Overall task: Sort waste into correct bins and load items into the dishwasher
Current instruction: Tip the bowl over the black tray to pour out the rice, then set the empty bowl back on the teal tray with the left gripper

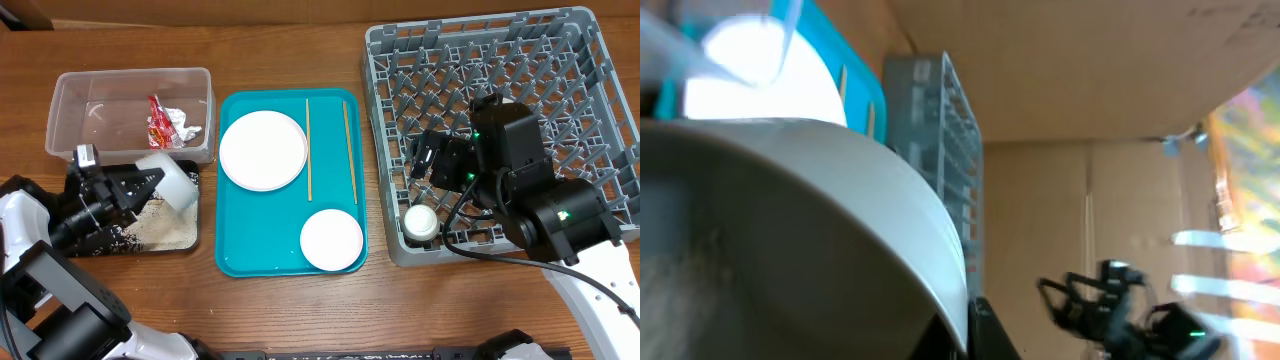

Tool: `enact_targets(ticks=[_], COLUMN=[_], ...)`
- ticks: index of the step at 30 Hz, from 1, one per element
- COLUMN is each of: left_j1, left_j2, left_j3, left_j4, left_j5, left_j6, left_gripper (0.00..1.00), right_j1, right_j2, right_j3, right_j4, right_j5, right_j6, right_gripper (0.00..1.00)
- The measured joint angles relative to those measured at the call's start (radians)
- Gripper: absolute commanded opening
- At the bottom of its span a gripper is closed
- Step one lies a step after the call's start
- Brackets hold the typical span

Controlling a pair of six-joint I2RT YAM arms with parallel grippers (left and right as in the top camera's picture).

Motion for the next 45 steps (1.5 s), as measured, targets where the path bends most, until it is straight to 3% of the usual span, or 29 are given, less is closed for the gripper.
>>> enact_targets(ticks=[12,24,28,34,38,45], left_j1=[0.018,-0.003,-0.033,-0.031,-0.047,-0.225], left_j2=[0.001,0.001,0.000,0.000,-0.004,-0.169], left_j3=[0.000,-0.001,0.000,0.010,0.029,0.035], left_j4=[0.015,-0.158,-0.082,0.141,0.132,0.238], left_j5=[0.006,-0.040,-0.061,-0.100,-0.190,-0.451], left_j6=[0.013,0.047,0.050,-0.087,-0.209,-0.431], left_gripper=[0.04,0.04,0.04,0.04,0.04,0.04], right_j1=[0.000,0.000,0.000,0.000,0.000,0.000], right_j2=[0.000,0.000,0.000,0.000,0.000,0.000], right_j3=[0.000,0.000,0.000,0.000,0.000,0.000], right_j4=[0.000,0.000,0.000,0.000,0.000,0.000], right_j5=[0.000,0.000,0.000,0.000,0.000,0.000], right_j6=[0.000,0.000,0.000,0.000,0.000,0.000], right_gripper=[1.00,1.00,1.00,1.00,1.00,1.00])
